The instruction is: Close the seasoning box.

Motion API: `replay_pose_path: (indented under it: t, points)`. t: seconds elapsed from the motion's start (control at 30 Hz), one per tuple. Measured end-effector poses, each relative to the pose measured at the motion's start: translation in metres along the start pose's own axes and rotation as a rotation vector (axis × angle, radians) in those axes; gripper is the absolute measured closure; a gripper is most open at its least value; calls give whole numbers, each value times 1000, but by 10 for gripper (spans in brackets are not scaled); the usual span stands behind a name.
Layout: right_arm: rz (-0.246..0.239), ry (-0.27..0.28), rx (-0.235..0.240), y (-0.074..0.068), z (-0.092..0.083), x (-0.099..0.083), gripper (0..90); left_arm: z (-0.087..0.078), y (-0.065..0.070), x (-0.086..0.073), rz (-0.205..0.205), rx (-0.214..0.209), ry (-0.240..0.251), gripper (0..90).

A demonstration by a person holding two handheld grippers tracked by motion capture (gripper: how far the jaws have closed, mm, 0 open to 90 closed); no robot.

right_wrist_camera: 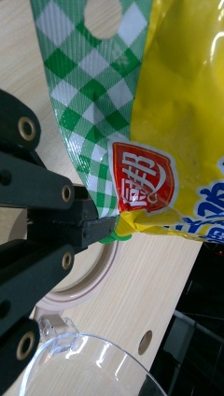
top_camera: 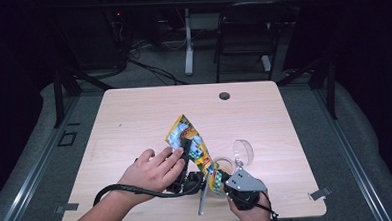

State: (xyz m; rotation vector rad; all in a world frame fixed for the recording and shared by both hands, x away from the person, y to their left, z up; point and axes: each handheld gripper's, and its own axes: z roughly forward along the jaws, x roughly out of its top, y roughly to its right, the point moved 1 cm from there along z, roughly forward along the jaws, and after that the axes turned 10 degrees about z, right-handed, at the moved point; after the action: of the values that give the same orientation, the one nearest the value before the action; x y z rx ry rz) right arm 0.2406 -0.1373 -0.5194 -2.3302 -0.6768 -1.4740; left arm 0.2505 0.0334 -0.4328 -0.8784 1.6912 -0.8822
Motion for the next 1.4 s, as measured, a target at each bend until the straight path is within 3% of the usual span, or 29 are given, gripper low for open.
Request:
replay_pose_path:
  t: [0.17,0.43,0.57,0.63,0.7,1.4]
  points:
    - [0,-5,3,0,-1,0,900,0,0,1,-7,-1,2,790]
    - [4,-15,6,1,-1,-1,900,-2,-1,4,22,-4,-3,792]
    - [19,-10,10,1,1,-1,900,-2,-2,4,26,16,9,796]
    - [17,-12,12,1,0,-1,900,-2,-2,3,11,-6,6,797]
    - [17,-12,14,1,0,-1,900,-2,-3,4,20,12,11,802]
    - [27,-13,14,2,1,-1,900,-2,-5,7,20,-1,23,808]
